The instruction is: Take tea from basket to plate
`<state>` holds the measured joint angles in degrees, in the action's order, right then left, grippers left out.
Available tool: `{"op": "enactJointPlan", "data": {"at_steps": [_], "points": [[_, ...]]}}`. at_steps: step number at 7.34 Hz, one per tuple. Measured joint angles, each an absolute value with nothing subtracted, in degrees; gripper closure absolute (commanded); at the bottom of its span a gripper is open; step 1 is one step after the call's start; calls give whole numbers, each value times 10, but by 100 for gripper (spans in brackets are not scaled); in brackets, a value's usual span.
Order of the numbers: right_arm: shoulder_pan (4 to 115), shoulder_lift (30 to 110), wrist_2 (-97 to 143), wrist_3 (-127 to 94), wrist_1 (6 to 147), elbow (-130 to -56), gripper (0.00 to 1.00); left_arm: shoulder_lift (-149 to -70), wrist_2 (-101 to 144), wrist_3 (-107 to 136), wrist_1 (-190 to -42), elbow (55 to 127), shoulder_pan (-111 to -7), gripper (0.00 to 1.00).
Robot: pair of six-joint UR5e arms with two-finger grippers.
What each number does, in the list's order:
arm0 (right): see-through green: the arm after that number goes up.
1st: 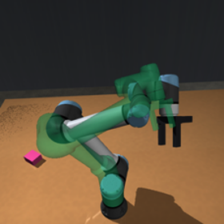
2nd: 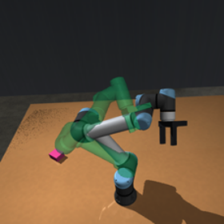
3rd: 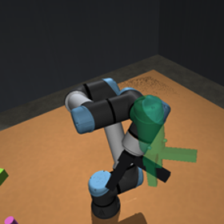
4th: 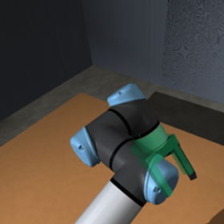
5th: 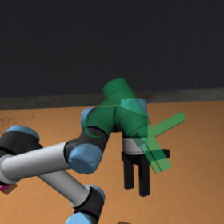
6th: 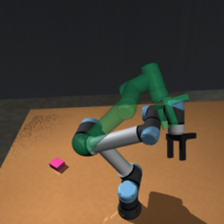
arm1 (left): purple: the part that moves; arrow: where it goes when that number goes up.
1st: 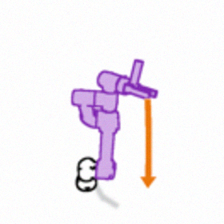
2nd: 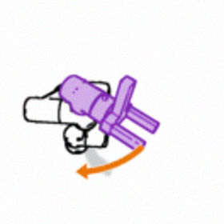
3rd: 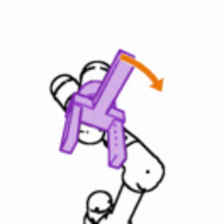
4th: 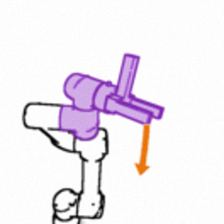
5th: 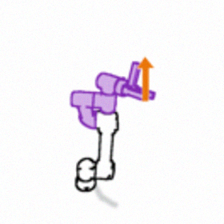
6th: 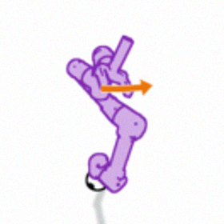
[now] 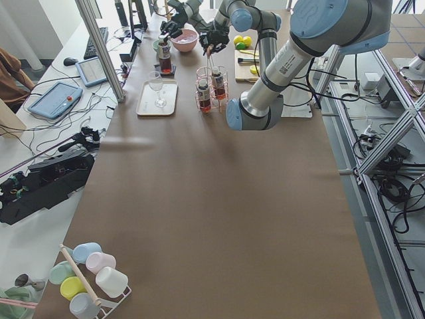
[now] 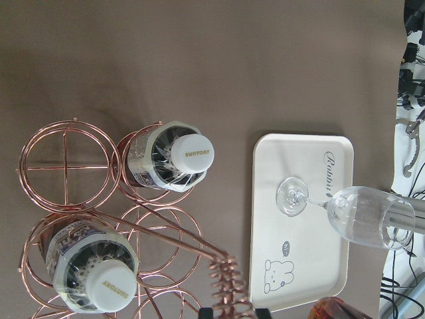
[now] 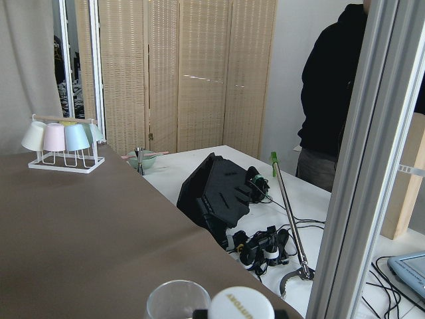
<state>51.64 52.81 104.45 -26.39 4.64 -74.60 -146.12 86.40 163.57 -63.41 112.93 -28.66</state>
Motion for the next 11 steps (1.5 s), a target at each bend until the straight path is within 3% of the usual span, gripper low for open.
{"op": "enactJointPlan", "data": {"at_steps": [4, 7, 8, 10, 11], "points": [[453, 490, 930, -227, -46, -604, 100, -1414, 978, 1549, -632, 1163, -402, 100], [440, 486, 909, -220, -99, -558, 100, -1331, 1024, 1433, -654, 1186, -502, 100], [436, 486, 903, -220, -102, -557, 88, -1296, 1035, 1400, -682, 1183, -536, 100], [434, 487, 900, -220, -103, -558, 21, -1248, 1093, 1317, -724, 1138, -637, 100], [434, 486, 900, -221, -103, -560, 0, -1235, 1129, 1257, -736, 1093, -696, 100]]}}
